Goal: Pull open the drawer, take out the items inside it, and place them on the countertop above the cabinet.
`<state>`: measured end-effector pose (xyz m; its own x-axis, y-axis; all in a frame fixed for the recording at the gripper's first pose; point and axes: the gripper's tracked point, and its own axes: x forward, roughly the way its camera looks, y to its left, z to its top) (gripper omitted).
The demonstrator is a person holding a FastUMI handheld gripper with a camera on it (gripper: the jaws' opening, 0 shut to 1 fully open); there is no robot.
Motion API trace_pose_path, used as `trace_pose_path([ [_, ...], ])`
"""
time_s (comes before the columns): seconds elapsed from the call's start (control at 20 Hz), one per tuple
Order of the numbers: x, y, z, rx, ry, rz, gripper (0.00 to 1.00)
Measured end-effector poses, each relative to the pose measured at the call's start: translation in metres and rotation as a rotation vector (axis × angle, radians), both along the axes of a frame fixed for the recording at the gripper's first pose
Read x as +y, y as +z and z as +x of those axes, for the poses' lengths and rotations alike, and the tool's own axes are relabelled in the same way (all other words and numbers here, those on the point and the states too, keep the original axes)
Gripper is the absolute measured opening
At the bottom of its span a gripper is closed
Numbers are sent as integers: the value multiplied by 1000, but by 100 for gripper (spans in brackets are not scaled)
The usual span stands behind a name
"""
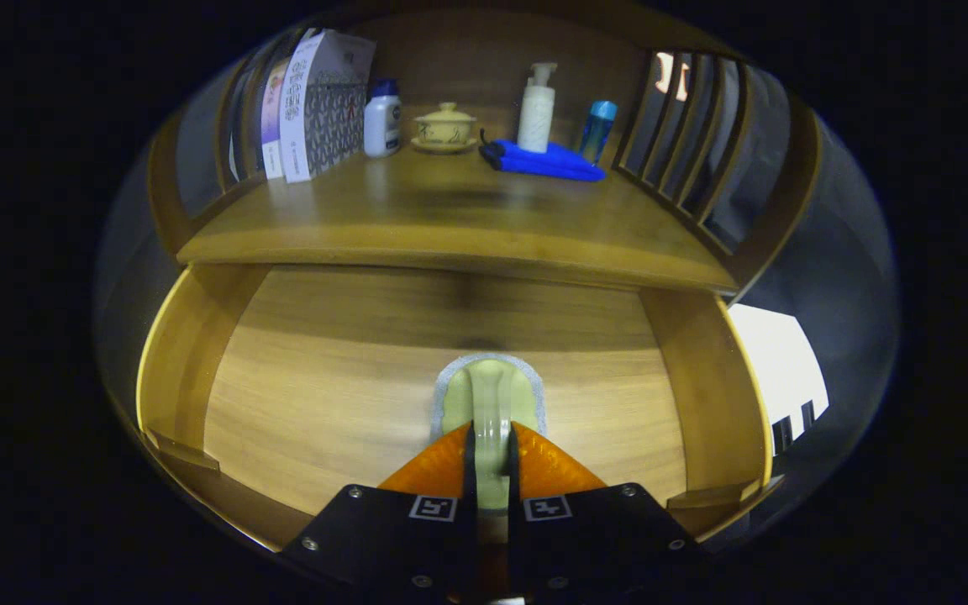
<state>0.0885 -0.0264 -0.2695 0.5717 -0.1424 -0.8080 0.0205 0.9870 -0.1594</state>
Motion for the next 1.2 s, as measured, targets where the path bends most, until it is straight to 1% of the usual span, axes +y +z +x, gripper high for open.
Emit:
trace_pose_path([
  [0.15,0,48,7,-125,-34,33,15],
  [0.2,-3,64,12,-174,-51,38,14],
  [0.3,-5,91,29,-257,-60,47,14],
  [0.55,7,124,83,-364,-39,118,15],
  [0.65,14,124,108,-383,-19,148,15],
  [0.9,13,109,159,-413,12,141,16],
  [1.05,18,102,184,-435,18,171,18],
  [1.2,22,87,196,-408,22,202,19],
])
